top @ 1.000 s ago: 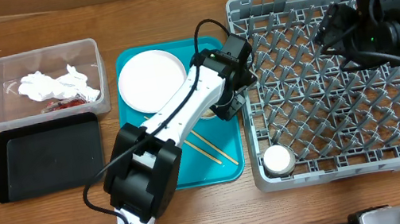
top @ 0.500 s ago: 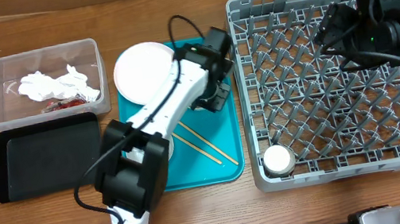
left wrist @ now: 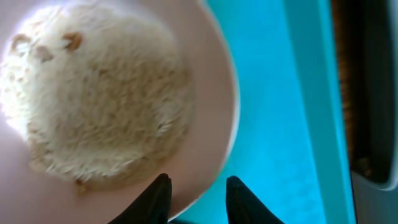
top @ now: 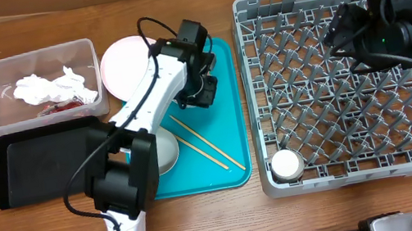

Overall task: Sort waste into correct bins and load items into the dishwasher
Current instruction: 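Tip the pink bowl over the black tray to dump the rice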

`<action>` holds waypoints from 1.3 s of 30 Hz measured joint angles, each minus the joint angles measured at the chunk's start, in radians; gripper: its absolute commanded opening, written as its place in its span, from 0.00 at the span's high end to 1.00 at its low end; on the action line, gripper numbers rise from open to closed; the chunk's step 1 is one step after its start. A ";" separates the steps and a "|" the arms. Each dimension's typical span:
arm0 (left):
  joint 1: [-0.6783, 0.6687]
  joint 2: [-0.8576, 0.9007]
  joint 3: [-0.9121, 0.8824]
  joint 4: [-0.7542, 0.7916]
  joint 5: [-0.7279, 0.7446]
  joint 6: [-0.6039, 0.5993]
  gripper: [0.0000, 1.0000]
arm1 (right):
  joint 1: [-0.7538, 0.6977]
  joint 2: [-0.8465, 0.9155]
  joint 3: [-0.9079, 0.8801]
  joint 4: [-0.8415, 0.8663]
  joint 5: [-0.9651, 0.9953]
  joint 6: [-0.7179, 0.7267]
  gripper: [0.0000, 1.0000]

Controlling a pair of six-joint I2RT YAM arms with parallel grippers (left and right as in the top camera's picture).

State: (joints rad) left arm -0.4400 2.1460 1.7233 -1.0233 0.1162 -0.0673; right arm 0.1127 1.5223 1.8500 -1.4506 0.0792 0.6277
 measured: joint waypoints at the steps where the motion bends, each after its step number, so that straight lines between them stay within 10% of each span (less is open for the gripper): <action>1: -0.007 0.000 0.000 0.000 -0.005 0.003 0.69 | 0.000 0.000 0.000 0.000 0.000 0.000 0.28; 24: -0.045 -0.001 -0.046 0.069 -0.103 0.038 0.96 | 0.000 0.000 0.000 -0.001 -0.001 -0.020 0.28; 39: 0.024 -0.072 0.474 -0.449 0.000 0.031 0.96 | 0.000 0.000 0.000 -0.001 0.007 -0.026 0.28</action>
State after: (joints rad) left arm -0.4156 2.0739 2.1971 -1.4727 0.1165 -0.0368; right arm 0.1127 1.5223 1.8500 -1.4517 0.0860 0.6018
